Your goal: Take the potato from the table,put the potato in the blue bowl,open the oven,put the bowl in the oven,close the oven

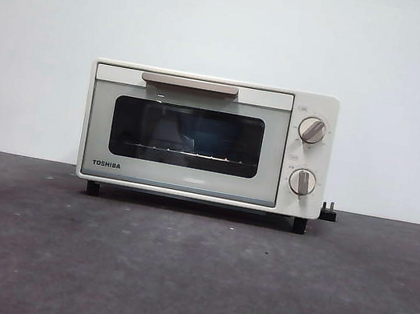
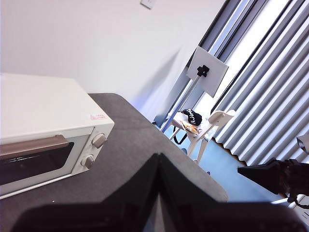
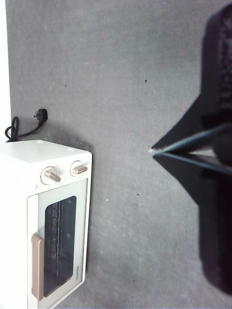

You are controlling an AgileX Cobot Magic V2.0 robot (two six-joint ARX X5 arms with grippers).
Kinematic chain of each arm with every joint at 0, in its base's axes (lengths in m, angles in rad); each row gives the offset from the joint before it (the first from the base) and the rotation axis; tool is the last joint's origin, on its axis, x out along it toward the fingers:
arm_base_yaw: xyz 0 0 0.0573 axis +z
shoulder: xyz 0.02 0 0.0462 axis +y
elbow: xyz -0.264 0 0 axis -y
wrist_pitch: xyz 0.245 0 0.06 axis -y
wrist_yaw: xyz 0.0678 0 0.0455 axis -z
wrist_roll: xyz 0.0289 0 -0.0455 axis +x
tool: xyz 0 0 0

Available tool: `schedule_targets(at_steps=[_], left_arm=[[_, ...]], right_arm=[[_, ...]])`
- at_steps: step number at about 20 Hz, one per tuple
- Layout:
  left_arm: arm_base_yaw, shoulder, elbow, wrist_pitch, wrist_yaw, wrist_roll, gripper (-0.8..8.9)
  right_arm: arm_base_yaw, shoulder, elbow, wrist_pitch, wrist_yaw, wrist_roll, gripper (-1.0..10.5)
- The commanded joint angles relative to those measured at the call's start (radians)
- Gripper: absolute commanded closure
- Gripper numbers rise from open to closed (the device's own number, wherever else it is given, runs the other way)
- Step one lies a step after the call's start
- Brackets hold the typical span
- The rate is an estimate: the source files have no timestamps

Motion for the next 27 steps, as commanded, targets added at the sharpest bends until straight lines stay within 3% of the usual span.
schedule_targets(at_steps=[1,2,3,5,7,11,14,17,22,24,27], left_arm=[[-0.005,0.001,-0.003,0.0,0.003,0.026,8.18],[-0.002,0.001,-0.003,0.013,-0.014,0.127,8.18],[0.002,-0.008,-0.007,-0.006,-0.08,0.31,8.18],[-0.005,-0.065,-0.059,-0.069,-0.272,0.575,8.18],[-0.009,-0.157,-0.183,-0.053,-0.377,0.648,8.18],[-0.009,-0.378,-0.53,0.122,-0.617,0.682,8.18],[-0.009,-0.545,-0.813,0.32,-0.649,0.622,8.18],[-0.009,-0.689,-1.011,0.347,-0.729,0.561,8.18],[-0.009,-0.856,-1.211,0.353,-0.897,0.371,8.18],[-0.009,-0.856,-1.215,0.281,-0.922,0.354,8.18],[-0.008,-0.857,-1.215,0.287,-0.991,0.358,8.18]], right_arm=[[0.001,0.0,-0.008,0.006,0.004,0.008,9.5],[0.001,0.0,-0.008,0.006,0.004,0.008,9.5],[0.001,0.0,-0.008,0.006,0.004,0.008,9.5],[0.001,0.0,-0.008,0.006,0.004,0.008,9.5],[0.001,0.0,-0.008,0.006,0.004,0.008,9.5],[0.001,0.0,-0.008,0.006,0.004,0.008,9.5],[0.001,0.0,-0.008,0.006,0.004,0.008,9.5],[0.001,0.0,-0.008,0.006,0.004,0.008,9.5],[0.001,0.0,-0.008,0.006,0.004,0.008,9.5],[0.001,0.0,-0.008,0.006,0.004,0.008,9.5],[0.001,0.0,-0.008,0.006,0.004,0.008,9.5]])
